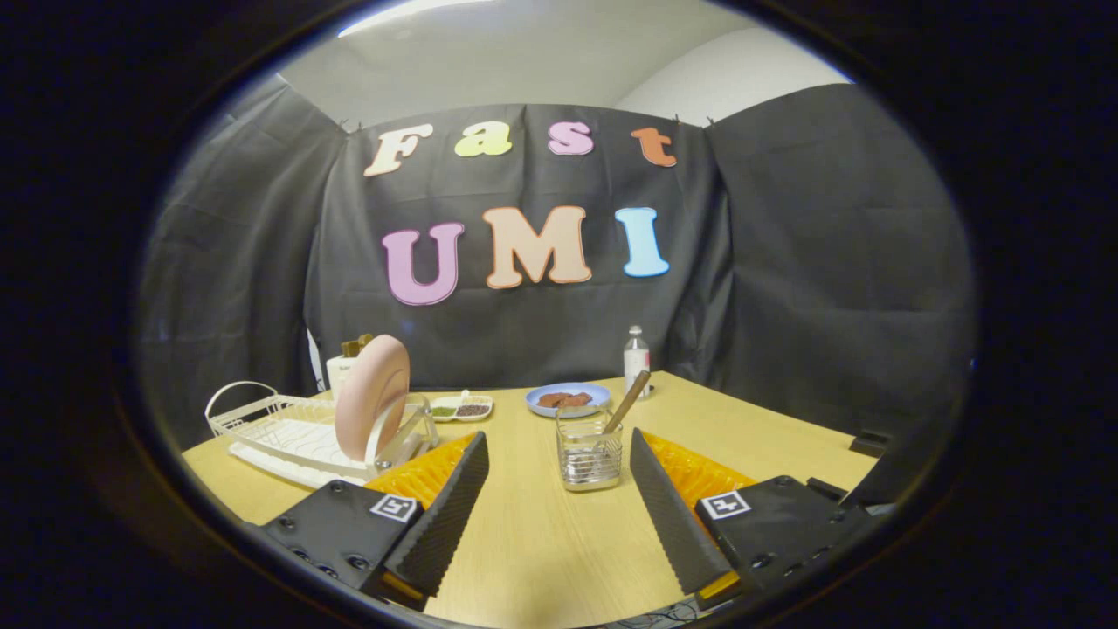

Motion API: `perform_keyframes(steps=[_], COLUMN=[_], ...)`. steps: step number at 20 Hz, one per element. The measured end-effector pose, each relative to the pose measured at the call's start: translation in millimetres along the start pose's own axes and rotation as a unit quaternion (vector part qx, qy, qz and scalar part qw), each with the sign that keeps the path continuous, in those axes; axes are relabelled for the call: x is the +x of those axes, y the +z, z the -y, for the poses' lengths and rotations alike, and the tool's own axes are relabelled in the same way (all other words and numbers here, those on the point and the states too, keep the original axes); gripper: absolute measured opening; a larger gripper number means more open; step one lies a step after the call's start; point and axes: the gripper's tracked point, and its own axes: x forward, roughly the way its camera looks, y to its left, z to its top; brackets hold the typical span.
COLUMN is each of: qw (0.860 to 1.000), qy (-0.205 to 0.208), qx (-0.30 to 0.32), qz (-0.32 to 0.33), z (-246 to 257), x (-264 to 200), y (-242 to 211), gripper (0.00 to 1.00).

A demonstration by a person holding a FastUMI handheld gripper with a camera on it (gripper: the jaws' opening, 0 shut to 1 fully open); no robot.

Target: Take the plate from the dish rack, then take the spoon from the basket and place it into the plate.

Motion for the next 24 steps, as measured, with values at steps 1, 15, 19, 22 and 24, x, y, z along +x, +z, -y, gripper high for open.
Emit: perform_keyframes(steps=[1, 15, 19, 22, 24], qw=[1.000, 1.000, 0.999, 0.998, 0.996], qy=[0.002, 0.021, 0.040, 0.064, 0.079], qx=[0.000, -0.011, -0.019, -0.029, -0.035], qz=[-0.001, -0.005, 0.000, -0.002, -0.007], z=[-2.5, -32.6, -57.9, -84.0, -103.8], x=[1.0, 7.5, 15.6, 32.6, 44.9], y=[-0.7, 2.0, 21.2, 41.0, 55.8], gripper=[1.00, 1.00, 1.00, 1.00, 1.00])
